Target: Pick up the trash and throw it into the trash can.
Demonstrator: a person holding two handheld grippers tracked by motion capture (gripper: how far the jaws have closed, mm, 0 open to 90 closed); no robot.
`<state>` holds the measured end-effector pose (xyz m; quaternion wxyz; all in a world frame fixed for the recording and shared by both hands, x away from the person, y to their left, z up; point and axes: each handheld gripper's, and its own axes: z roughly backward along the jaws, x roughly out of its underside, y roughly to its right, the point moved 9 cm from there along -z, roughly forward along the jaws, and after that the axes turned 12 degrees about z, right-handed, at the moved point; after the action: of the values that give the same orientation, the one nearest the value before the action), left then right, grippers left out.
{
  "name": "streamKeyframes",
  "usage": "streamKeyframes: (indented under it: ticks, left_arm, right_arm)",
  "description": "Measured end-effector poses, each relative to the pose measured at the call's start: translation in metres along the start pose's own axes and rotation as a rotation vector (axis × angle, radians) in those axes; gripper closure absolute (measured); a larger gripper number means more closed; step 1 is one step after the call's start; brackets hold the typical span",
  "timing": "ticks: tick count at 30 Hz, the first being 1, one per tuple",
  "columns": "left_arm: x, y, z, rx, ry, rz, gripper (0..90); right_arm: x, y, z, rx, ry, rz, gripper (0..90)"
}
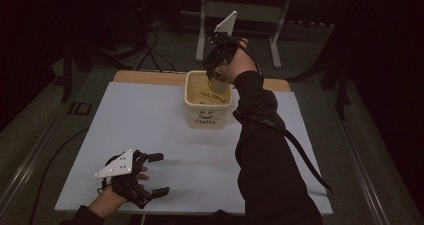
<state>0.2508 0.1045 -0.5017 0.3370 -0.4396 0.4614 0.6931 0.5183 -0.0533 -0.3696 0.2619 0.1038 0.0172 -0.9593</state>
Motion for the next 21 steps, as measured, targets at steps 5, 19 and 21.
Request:
streamKeyframes:
  ticks: [5, 19, 21]
  left_arm:
    - [0.000, 0.001, 0.000, 0.002, -0.002, -0.003, 0.5]
    - [0.001, 0.001, 0.000, 0.008, -0.006, 0.002, 0.5]
    - [0.001, 0.002, 0.000, 0.010, -0.007, 0.000, 0.5]
  right_arm:
    - [-0.003, -0.001, -0.001, 0.002, -0.001, 0.006, 22.3]
    - [-0.011, -0.006, -0.009, -0.036, 0.010, 0.013, 8.8]
    - [-0.012, -0.004, -0.008, -0.025, 0.017, 0.007, 8.4]
